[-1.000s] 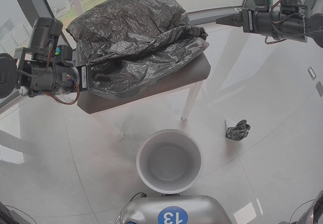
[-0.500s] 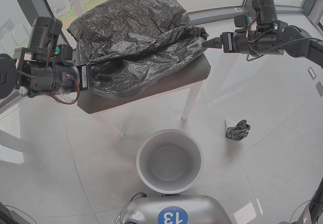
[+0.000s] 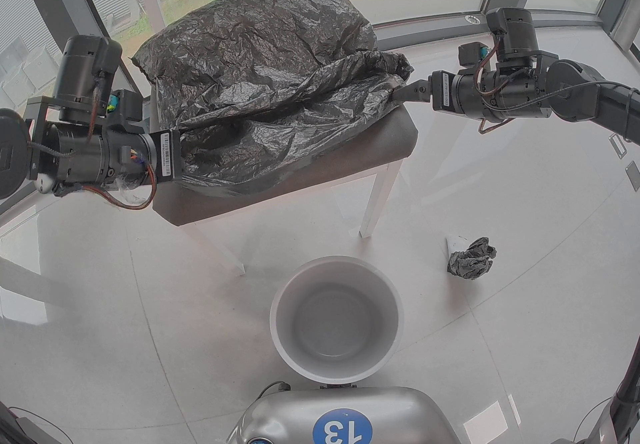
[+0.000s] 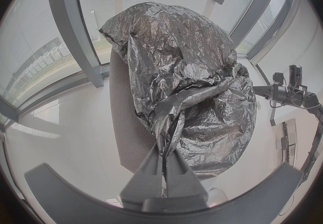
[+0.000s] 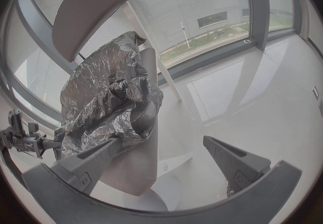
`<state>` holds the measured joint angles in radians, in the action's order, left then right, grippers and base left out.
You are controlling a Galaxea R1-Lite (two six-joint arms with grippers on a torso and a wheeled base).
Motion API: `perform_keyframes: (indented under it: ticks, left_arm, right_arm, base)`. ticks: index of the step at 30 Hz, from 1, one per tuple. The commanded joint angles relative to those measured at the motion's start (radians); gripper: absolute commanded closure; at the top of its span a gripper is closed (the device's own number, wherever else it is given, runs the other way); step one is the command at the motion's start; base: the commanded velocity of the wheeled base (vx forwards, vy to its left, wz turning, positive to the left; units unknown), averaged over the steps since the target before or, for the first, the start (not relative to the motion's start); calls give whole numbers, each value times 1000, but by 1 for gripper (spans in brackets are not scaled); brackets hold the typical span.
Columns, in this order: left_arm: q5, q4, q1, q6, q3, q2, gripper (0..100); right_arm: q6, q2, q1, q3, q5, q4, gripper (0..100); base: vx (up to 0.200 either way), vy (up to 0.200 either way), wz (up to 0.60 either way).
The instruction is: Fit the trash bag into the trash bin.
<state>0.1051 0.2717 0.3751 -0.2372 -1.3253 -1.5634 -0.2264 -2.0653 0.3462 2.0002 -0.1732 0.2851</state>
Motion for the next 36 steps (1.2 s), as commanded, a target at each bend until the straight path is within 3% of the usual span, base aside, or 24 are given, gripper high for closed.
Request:
perform_keyframes:
  ticks: [1, 18, 22, 28, 29, 36]
  left_arm:
    - [1, 1, -1, -1, 14, 19, 100]
    - [1, 1, -1, -1, 35, 39, 100]
    - [1, 1, -1, -1, 34, 39, 100]
    - [-1, 0, -2, -1, 35, 45, 100]
    - [-1, 0, -1, -1, 35, 48, 100]
    - [-4, 0, -2, -4, 48, 60, 100]
  right_arm:
    - [-18, 27, -1, 0, -2, 6, 0]
    - [-30, 56, 7, 0, -5, -23, 0]
    - [-34, -6, 42, 0, -8, -107, 0]
    - [-16, -79, 76, 0, -14, -124, 0]
    - [-2, -91, 74, 0, -15, -126, 100]
    - [-4, -87, 74, 0, -17, -78, 100]
  base:
    - [0, 0, 0]
    - [0, 0, 0]
    - [0, 0, 0]
    - [0, 0, 0]
    - [0, 0, 0]
    - [0, 0, 0]
